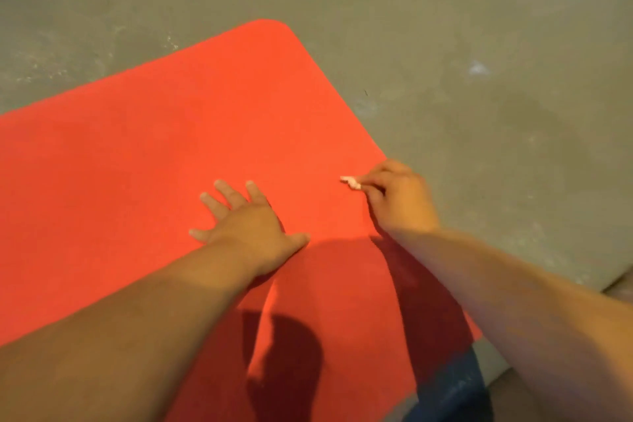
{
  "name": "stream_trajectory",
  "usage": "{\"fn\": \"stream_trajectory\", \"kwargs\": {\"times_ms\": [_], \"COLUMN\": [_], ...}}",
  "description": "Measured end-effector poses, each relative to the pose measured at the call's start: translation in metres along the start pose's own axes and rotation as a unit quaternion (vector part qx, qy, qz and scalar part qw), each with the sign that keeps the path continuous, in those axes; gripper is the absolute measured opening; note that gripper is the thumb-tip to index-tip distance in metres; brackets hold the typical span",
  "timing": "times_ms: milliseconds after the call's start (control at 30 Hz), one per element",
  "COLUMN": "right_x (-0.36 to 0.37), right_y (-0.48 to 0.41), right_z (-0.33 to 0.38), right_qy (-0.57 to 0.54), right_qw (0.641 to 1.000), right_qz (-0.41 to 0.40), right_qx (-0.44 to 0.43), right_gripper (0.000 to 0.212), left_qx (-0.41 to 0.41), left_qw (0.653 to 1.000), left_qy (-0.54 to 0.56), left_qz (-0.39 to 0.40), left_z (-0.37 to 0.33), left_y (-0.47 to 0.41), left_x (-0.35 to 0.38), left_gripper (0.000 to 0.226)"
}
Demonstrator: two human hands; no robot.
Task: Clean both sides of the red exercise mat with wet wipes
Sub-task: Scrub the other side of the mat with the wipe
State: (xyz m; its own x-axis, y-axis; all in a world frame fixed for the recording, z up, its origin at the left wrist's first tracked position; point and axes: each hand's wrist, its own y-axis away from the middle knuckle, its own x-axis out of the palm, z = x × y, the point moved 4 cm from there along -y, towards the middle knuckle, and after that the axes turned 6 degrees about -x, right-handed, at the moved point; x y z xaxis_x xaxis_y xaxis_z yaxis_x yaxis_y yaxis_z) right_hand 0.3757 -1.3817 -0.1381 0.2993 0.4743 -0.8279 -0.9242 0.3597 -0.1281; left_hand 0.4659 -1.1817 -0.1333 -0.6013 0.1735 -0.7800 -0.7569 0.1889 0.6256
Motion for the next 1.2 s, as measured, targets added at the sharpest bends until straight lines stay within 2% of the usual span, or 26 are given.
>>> {"fn": "stream_trajectory", "kwargs": {"times_ms": [33,100,200,300,400,433,467,533,600,767,833,900,967,1033,1100,1167,1200], "right_x": [-0.003,-0.004,-0.009,-0.016,-0.007,-0.004,-0.003,-0.007,-0.011,-0.005,0.001,0.018,0.034,0.035,0.021,-0.006,-0.018], "right_y": [-0.020,-0.051,-0.045,0.013,0.064,0.066,0.057,0.020,-0.014,-0.030,-0.018,0.007,0.040,0.054,0.036,0.011,0.003], "right_z": [-0.009,-0.020,-0.018,-0.003,0.028,0.030,0.023,-0.003,-0.026,-0.021,0.000,0.035,0.076,0.083,0.052,0.006,-0.013], "right_qy": [0.008,0.032,0.060,0.069,0.033,0.023,0.014,0.008,0.017,0.052,0.055,0.034,0.018,0.027,0.031,0.064,0.080], "right_qw": [0.999,0.996,0.997,0.997,0.992,0.990,0.993,1.000,0.996,0.990,0.995,0.998,0.981,0.965,0.982,0.997,0.997], "right_qz": [-0.020,-0.005,0.024,0.017,0.082,0.098,0.086,0.005,-0.026,-0.040,-0.005,0.053,0.137,0.182,0.127,0.033,0.014], "right_qx": [0.039,0.083,0.052,0.005,-0.088,-0.097,-0.077,0.013,0.087,0.125,0.082,-0.031,-0.137,-0.185,-0.138,-0.038,0.005], "right_gripper": [0.018,0.020,0.020,0.016,0.015,0.015,0.015,0.015,0.017,0.020,0.021,0.025,0.022,0.016,0.016,0.017,0.016], "left_qx": [-0.007,-0.017,-0.018,0.002,0.016,0.017,0.015,0.014,0.012,0.013,0.014,0.018,0.024,0.028,0.029,0.039,0.046], "left_qw": [1.000,1.000,1.000,1.000,0.998,0.997,0.997,0.997,0.997,0.998,0.998,0.998,0.998,0.998,0.998,0.997,0.996], "left_qy": [0.001,0.004,0.011,-0.016,-0.060,-0.065,-0.066,-0.067,-0.066,-0.052,-0.047,-0.045,-0.046,-0.047,-0.047,-0.056,-0.064], "left_qz": [-0.003,-0.005,0.000,0.008,0.033,0.039,0.042,0.039,0.036,0.042,0.036,0.032,0.033,0.030,0.026,0.028,0.029], "left_z": [-0.003,-0.004,-0.002,0.002,0.006,0.006,0.005,0.004,0.003,0.003,0.004,0.004,0.004,0.005,0.007,0.008,0.010], "left_y": [0.000,-0.001,-0.001,-0.003,-0.005,-0.005,-0.005,-0.005,-0.004,-0.003,-0.003,-0.003,-0.002,-0.001,-0.001,-0.001,-0.001], "left_x": [0.002,0.004,0.006,0.004,0.000,-0.001,0.000,0.000,-0.001,-0.001,-0.002,-0.002,-0.002,-0.002,-0.003,-0.003,-0.002], "left_gripper": [0.128,0.130,0.130,0.131,0.135,0.135,0.135,0.134,0.134,0.134,0.135,0.134,0.133,0.132,0.133,0.133,0.132]}}
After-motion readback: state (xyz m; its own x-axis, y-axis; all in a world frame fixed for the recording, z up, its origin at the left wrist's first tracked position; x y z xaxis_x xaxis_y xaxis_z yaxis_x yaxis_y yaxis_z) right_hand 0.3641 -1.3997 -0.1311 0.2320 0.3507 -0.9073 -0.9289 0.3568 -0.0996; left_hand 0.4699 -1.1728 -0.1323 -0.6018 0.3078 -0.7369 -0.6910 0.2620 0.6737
